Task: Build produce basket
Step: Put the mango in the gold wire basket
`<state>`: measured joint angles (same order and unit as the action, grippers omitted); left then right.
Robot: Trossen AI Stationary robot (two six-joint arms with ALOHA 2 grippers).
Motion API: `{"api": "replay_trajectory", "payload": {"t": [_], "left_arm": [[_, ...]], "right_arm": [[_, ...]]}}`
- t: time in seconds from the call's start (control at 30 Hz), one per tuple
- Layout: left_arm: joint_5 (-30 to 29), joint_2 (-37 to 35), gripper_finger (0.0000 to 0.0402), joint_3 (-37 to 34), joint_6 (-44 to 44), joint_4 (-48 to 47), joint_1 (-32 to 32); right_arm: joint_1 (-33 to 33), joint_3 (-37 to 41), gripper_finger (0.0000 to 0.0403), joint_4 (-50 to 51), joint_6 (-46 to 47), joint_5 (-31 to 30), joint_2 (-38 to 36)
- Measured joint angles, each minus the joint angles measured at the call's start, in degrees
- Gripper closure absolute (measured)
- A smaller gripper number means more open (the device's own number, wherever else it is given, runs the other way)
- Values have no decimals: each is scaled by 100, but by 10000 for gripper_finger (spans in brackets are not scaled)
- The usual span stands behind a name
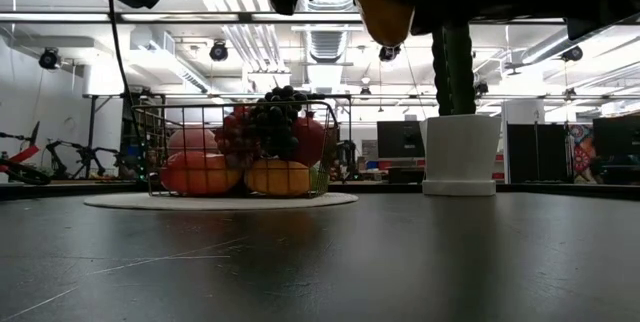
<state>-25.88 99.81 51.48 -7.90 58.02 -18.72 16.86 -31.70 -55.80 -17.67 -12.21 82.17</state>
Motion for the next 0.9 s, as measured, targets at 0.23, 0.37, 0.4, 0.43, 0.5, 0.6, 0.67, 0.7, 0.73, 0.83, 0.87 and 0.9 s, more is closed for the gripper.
{"api": "replay_trajectory", "payload": {"t": [0.23,0.37,0.4,0.43,0.5,0.6,0.67,0.7,0.73,0.83,0.87,0.9], "left_arm": [[-2,-10,193,-5,1,0,1],[-83,-20,195,-13,-28,-24,0],[-127,-37,195,-15,-45,-57,0],[-134,-54,195,-28,-50,-63,0],[-186,-113,195,-49,-78,-125,0],[-380,-236,196,-73,-197,-329,-2],[-497,-385,196,-103,-202,-582,0],[-560,-475,196,-117,-202,-732,4],[-654,-572,196,-118,-203,-922,10],[-994,-918,196,-119,-205,-1662,11],[-1126,-1059,196,-120,-203,-1970,11],[-1275,-1211,196,-120,-201,-2266,20]], "right_arm": [[-2,-1,64,32,56,-135,0],[-2,-2,47,109,56,-138,0],[-2,0,46,111,56,-138,0],[-2,-2,45,113,55,-139,0],[-2,-2,45,136,61,-145,-40],[-2,-1,44,231,186,-193,-206],[-1,-2,44,420,322,-316,-400],[0,-2,44,555,396,-397,-513],[0,-2,44,726,480,-483,-639],[0,-2,44,1369,678,-595,-1059],[0,-2,44,1589,776,-601,-1205],[0,-2,44,1802,839,-601,-1349]]}}
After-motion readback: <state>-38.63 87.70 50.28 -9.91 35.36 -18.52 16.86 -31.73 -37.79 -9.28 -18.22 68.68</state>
